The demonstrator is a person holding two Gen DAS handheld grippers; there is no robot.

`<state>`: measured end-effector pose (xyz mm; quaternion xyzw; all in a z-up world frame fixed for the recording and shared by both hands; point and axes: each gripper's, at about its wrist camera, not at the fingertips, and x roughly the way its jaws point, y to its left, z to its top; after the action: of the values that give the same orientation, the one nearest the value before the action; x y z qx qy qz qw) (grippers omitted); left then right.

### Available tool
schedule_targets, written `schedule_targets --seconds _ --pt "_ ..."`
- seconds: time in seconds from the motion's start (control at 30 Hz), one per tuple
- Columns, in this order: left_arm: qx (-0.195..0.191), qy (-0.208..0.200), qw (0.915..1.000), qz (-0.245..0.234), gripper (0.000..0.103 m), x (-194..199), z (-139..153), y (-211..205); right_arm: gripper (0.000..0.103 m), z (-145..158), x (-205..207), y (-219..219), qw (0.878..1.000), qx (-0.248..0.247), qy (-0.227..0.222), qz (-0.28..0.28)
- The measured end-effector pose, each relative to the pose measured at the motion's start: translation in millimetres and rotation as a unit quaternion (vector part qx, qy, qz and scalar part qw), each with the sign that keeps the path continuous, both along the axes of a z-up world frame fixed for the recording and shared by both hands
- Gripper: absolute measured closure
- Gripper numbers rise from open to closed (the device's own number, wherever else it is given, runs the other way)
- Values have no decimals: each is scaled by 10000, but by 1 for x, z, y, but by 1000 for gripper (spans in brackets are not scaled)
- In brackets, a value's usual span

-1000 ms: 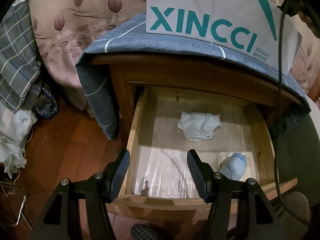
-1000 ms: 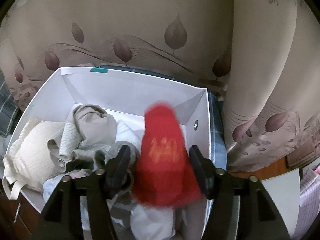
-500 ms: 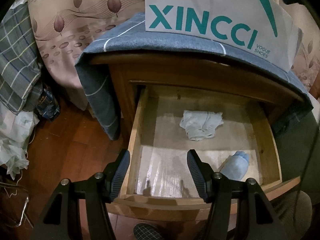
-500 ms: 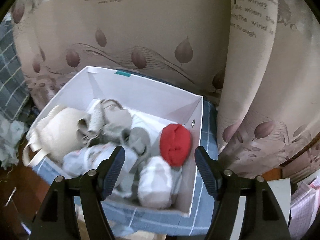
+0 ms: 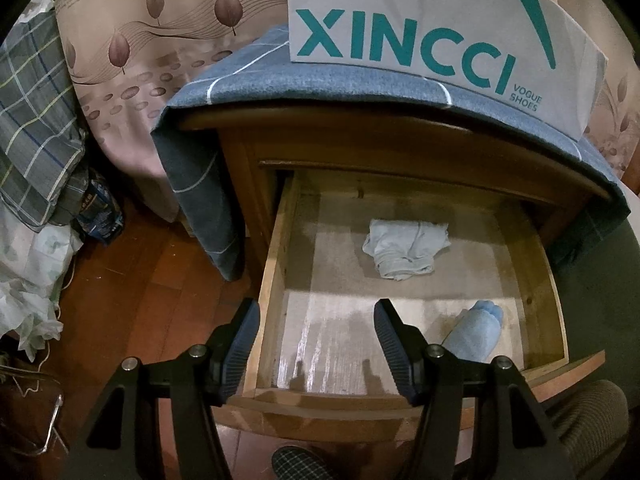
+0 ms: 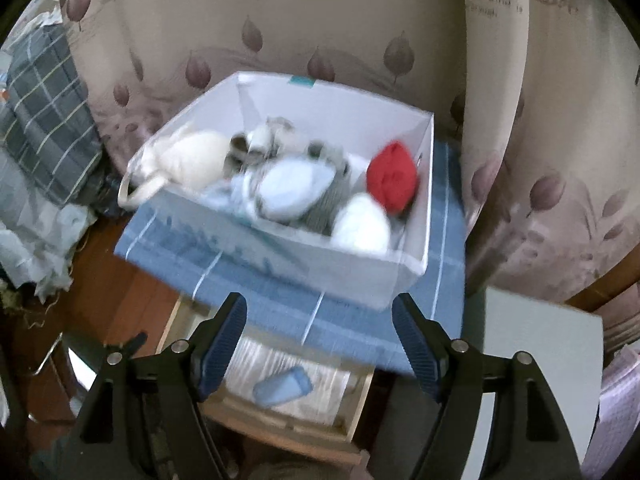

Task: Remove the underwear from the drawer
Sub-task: 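Move the right tool back down into the drawer toward the light blue sock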

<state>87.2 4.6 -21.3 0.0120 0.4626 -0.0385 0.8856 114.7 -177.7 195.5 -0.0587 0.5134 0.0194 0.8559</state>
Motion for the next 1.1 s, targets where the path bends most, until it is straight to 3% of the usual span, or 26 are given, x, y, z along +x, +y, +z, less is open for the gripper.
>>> schedule_targets --seconds 0.37,0.67,1.1 --pt "-60 -15 10000 28 42 -2 1 2 29 -97 -32 -2 9941 225 1045 -172" --pt "-151 -18 9999 60 42 -1 3 6 25 -184 -34 3 9814 273 1885 -249" --pt "-210 1 9998 74 42 -1 3 7 21 -279 -7 16 9506 106 3021 -711"
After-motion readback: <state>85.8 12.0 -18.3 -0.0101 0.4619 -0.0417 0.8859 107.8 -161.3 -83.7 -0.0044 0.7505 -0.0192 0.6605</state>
